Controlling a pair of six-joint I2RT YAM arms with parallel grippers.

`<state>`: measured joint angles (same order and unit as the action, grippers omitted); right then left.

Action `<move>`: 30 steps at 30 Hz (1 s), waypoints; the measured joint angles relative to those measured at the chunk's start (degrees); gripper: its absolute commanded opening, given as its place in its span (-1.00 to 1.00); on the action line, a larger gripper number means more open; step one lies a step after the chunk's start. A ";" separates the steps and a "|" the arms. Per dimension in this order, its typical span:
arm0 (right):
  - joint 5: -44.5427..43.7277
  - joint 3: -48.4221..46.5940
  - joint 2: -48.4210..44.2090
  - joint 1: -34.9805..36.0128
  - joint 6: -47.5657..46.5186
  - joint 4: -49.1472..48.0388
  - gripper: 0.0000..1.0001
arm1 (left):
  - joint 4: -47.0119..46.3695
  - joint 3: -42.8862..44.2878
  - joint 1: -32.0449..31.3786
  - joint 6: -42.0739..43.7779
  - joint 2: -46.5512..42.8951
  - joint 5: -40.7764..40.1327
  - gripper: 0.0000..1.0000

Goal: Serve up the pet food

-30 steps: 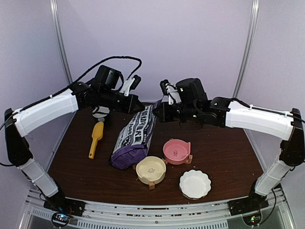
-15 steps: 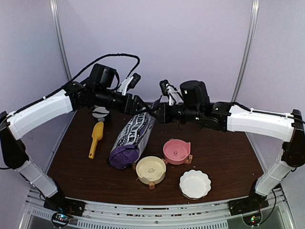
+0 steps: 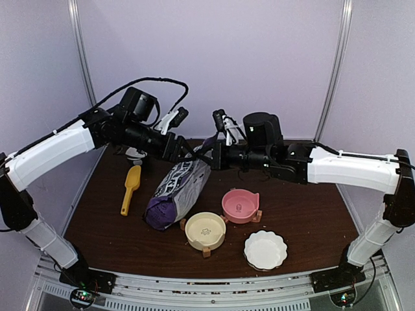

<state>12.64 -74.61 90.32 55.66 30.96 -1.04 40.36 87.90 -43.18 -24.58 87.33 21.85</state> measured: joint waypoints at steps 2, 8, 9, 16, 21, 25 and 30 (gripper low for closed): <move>-0.50 0.00 0.00 0.20 -0.44 0.02 -1.00 | 0.24 0.28 0.00 -0.22 0.31 0.13 0.02; -2.58 0.00 0.00 0.81 -2.25 0.48 -1.00 | 0.66 1.84 0.00 -1.31 1.90 1.62 -0.34; -2.91 0.00 0.00 0.87 -2.54 0.61 -1.00 | 0.68 1.95 0.00 -1.46 2.03 1.86 -0.40; -3.87 0.02 0.00 1.18 -3.58 0.70 -1.00 | 0.94 2.62 -0.04 -2.38 2.45 4.37 -0.79; -4.02 0.33 -0.02 1.18 -3.87 0.85 -1.00 | 1.03 2.71 0.02 -2.82 3.04 6.29 -0.91; -4.11 0.63 -0.07 1.18 -4.15 1.22 -1.00 | 1.49 2.89 0.24 -3.26 3.61 7.39 -1.00; -4.17 0.72 -0.11 1.18 -4.28 1.42 -1.00 | 1.99 3.32 0.28 -3.23 3.87 7.23 -1.00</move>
<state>8.47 -73.89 90.21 56.84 26.68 0.38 42.35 91.22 -42.89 -27.81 91.20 29.08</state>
